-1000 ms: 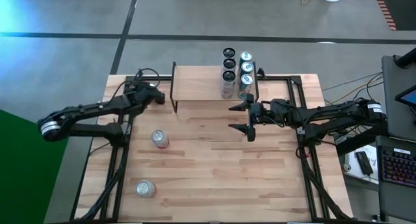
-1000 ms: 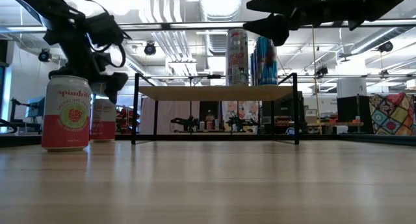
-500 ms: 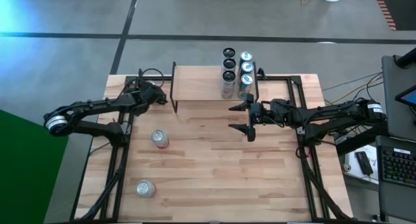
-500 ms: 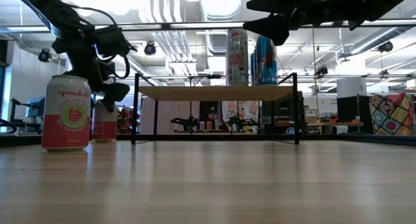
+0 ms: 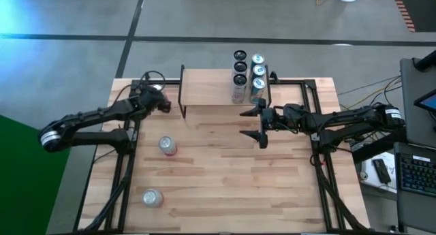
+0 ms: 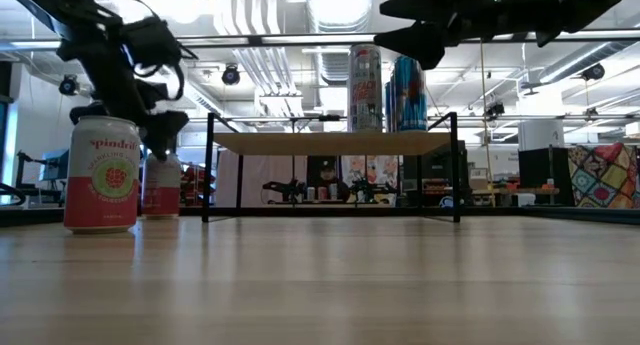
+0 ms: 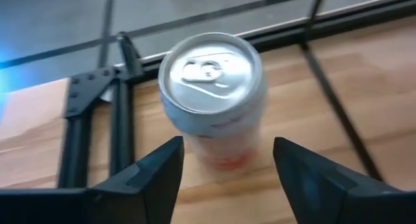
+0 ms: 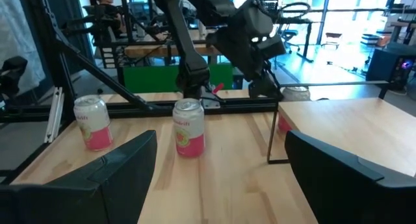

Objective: Place canned beverage on shelf
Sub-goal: Put the middle pink white soda can on the shelf

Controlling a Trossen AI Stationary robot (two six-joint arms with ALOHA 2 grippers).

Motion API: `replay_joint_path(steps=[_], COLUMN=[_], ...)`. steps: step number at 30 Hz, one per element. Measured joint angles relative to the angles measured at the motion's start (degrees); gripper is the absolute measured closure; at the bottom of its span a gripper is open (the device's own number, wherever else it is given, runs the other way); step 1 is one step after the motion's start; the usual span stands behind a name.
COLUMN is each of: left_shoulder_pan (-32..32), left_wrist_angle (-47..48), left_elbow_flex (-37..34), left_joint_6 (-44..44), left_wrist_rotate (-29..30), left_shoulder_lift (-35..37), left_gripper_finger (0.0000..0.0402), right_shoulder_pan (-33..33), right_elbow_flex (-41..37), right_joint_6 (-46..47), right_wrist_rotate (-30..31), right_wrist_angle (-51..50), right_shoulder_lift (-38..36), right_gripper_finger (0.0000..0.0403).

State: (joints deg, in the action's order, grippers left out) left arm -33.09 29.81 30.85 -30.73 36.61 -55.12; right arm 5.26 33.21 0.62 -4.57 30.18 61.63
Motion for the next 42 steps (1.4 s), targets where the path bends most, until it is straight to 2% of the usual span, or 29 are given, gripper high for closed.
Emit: replay_joint_path(steps=[10, 19, 33, 42], left_shoulder_pan=[5.31, 10.51, 17.24, 19.63], left_wrist_angle=[5.09, 7.71, 7.41, 5.73], left_elbow_flex=[0.06, 0.07, 0.07, 2.36], left_joint_6=[-0.53, -2.78, -4.3, 0.54], left_wrist_rotate=[-1.78, -1.82, -2.91, -4.14], left_shoulder_lift=[9.71, 12.44, 12.47, 12.49], left_gripper_finger=[0.0247, 0.0287, 0.03, 0.03], right_shoulder_pan=[0.05, 0.32, 0.79, 0.79], right_elbow_flex=[-0.02, -0.02, 0.04, 0.05], right_joint_6=[-0.89, -1.46, -2.29, -2.24], right_wrist_rotate=[-0.32, -0.32, -0.27, -0.29], right_wrist_angle=[1.06, 1.96, 2.51, 1.74], right_shoulder_lift=[2.27, 2.23, 2.23, 2.23], right_gripper_finger=[0.0076, 0.0076, 0.0076, 0.0076])
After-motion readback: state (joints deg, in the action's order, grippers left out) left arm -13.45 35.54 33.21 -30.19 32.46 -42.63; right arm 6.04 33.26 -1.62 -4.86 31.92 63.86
